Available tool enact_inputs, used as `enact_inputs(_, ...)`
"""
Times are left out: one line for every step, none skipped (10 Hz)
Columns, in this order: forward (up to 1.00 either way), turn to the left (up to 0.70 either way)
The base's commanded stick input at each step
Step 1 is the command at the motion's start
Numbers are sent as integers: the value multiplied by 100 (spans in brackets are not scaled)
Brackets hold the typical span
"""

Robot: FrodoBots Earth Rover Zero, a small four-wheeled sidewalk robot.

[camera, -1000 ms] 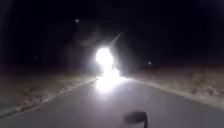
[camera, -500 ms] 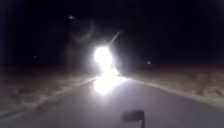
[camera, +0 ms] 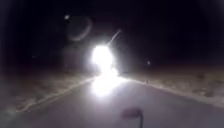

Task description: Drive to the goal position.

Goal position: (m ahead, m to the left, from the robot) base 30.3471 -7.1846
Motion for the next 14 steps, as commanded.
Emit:
enact_inputs(100,0)
enact_inputs(100,1)
enact_inputs(100,3)
enact_inputs(100,4)
enact_inputs(100,5)
enact_inputs(100,5)
enact_inputs(100,5)
enact_inputs(100,5)
enact_inputs(100,5)
enact_inputs(100,5)
enact_inputs(100,5)
enact_inputs(100,5)
enact_inputs(100,5)
enact_inputs(100,5)
